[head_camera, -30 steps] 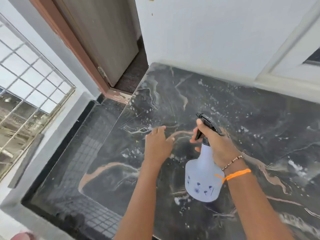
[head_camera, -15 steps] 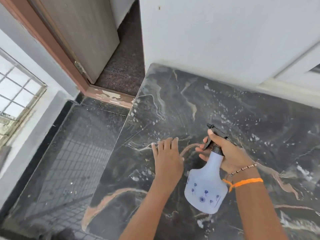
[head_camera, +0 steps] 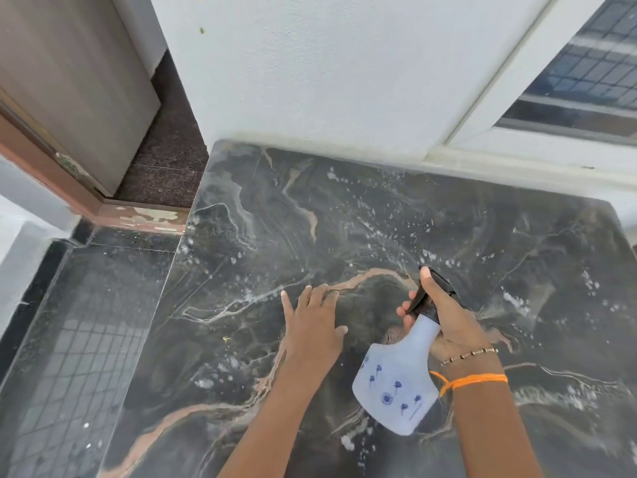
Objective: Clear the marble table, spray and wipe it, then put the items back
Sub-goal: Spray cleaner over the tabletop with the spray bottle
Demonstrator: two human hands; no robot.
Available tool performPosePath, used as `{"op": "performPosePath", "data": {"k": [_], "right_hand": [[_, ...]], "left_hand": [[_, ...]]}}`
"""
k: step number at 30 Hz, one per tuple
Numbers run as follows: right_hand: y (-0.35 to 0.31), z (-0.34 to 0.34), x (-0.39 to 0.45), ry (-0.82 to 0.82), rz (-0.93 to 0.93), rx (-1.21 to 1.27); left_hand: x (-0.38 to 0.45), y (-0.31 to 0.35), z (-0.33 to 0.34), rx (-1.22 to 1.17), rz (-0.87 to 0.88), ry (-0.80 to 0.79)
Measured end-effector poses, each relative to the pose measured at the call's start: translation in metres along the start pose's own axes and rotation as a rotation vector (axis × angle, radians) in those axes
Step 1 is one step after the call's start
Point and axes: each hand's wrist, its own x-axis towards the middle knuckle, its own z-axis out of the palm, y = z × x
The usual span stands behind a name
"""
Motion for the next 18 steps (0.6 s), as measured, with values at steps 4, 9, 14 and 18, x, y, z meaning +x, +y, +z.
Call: {"op": "performPosePath", "data": {"k": [4,9,14,18], "right_hand": [[-0.005,-0.032,-0.005,-0.098,-0.045,0.101],[-0.026,-0.085,-0.009,-0.084,-0.029,0.086],[-0.055,-0.147,-0.001,0.046,-0.045,0.054],[-0.077,-0.2,0.006,-0.01,-0.033,0.121]], "left_hand": [[0.001,0.033,0.007,-0.027,0.026,0.023],[0.001,0.102,0.033,-0.057,0.148,-0.074],[0.005,0.167,0.06,-0.068,0.14,-0.067],[0.01,0.215,0.077,-0.043,0.128,-0.071]]}}
